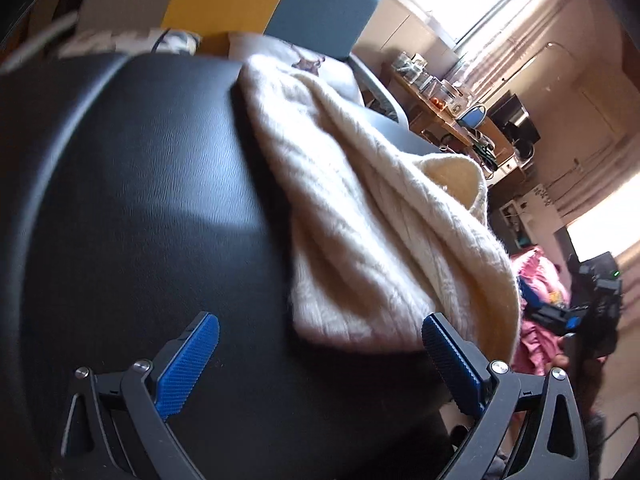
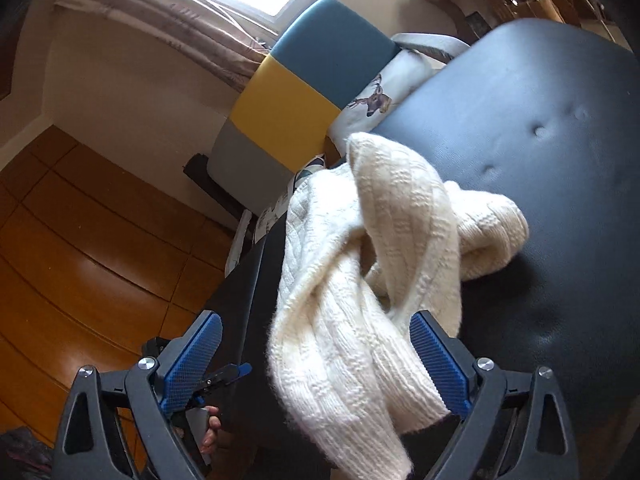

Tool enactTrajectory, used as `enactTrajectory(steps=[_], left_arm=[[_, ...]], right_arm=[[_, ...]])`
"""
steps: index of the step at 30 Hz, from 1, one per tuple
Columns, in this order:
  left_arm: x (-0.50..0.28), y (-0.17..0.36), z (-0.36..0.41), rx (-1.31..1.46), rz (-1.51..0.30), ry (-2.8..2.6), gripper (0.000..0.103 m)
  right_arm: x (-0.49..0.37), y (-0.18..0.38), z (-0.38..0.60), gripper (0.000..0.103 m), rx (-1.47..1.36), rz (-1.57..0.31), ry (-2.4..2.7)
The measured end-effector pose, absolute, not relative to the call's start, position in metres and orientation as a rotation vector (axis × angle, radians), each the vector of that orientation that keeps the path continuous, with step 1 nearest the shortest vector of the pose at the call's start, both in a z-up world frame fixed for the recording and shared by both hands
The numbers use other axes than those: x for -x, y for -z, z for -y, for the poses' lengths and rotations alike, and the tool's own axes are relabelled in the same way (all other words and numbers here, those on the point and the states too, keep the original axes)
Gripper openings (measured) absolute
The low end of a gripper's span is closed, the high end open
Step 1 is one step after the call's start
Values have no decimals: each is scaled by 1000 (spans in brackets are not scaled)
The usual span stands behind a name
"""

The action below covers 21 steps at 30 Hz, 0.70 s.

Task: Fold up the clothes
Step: 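Reach both grippers toward the crumpled cream sweater on the black bench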

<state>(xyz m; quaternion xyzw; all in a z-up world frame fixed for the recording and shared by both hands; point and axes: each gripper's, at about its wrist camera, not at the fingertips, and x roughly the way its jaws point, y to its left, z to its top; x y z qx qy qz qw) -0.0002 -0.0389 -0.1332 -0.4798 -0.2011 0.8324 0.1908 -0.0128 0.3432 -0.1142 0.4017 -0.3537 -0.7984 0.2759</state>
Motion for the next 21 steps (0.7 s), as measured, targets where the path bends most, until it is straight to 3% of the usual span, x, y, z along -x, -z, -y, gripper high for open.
enactTrajectory(steps=[5, 11, 15, 21], left_arm=[[-11, 140, 45, 1402, 564, -2345, 103], [-16, 142, 52, 1495, 560, -2360, 103], [-18, 142, 60, 1497, 538, -2404, 103], [-15, 149, 61, 1509, 550, -2412, 102]], right_arm=[[26, 142, -321, 98, -1142, 1038, 2040], [45, 140, -254, 98, -1159, 922, 1813], [45, 126, -304, 98, -1047, 1069, 2005], [39, 131, -366, 96, -1128, 1153, 2289]])
